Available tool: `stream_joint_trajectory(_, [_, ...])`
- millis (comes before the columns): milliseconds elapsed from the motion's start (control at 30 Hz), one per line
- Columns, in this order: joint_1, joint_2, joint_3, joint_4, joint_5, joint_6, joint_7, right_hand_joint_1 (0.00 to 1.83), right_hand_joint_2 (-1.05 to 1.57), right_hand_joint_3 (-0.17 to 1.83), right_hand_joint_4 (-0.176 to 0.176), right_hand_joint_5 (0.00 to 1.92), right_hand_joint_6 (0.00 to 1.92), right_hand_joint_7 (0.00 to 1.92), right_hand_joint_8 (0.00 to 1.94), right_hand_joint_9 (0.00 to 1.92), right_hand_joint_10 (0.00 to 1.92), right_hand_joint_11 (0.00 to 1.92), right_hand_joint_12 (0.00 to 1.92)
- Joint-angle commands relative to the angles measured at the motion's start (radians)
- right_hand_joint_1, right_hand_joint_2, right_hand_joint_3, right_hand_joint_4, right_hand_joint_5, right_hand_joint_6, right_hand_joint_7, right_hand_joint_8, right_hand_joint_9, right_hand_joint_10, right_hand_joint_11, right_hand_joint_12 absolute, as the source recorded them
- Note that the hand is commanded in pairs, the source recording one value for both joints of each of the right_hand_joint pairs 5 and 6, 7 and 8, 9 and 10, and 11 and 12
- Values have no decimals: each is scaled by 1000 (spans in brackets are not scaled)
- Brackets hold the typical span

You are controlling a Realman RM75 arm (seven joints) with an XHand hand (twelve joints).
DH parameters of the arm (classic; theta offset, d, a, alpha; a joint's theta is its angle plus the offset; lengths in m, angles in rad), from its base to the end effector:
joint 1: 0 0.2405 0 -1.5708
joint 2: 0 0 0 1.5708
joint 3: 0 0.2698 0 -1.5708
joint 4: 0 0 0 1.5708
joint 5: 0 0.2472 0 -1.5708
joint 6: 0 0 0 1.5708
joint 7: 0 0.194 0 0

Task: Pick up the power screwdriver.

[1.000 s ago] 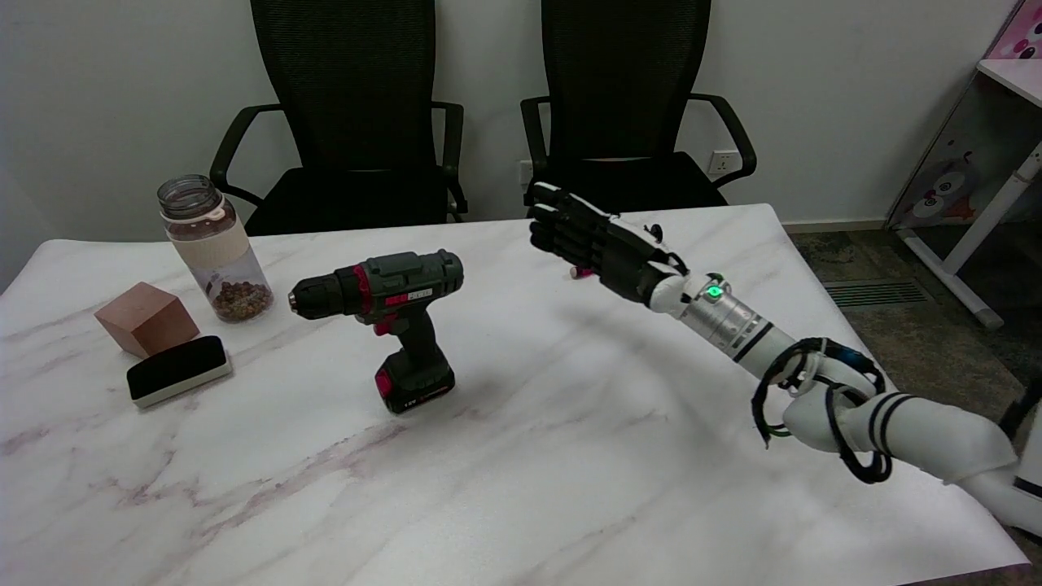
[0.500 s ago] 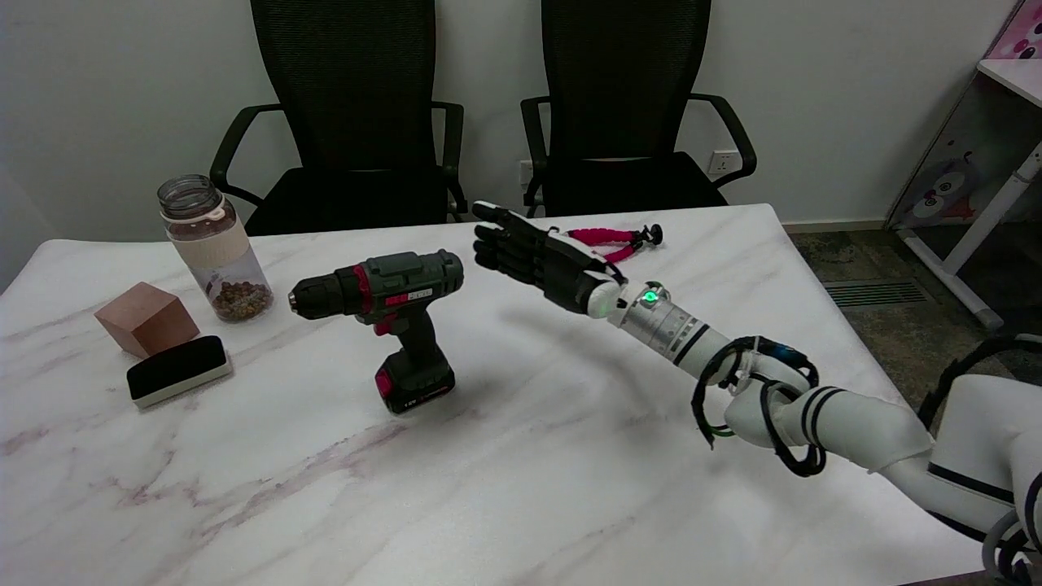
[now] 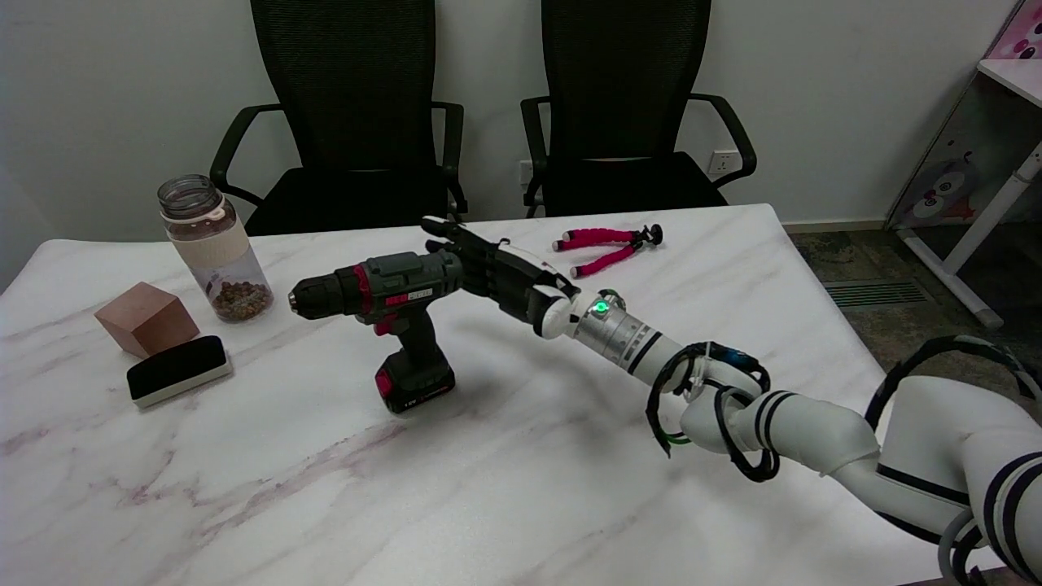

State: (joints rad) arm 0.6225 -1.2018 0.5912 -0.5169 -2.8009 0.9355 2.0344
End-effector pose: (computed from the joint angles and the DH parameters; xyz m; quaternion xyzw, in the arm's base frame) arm -0.3291 -0.5002 0.2146 0.6522 -0.5902 0.3756 0.2921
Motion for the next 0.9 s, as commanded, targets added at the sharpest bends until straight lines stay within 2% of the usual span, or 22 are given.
stream_joint_trajectory(33, [19, -104, -30, 21, -14, -50, -77, 1006, -945, 865, 176, 119, 119, 119, 119, 145, 145, 142, 142])
stream_joint_trajectory(900, [-6, -143, -31, 20, -14, -95, -83, 1005, -960, 851, 176, 79, 79, 79, 79, 159, 159, 187, 187])
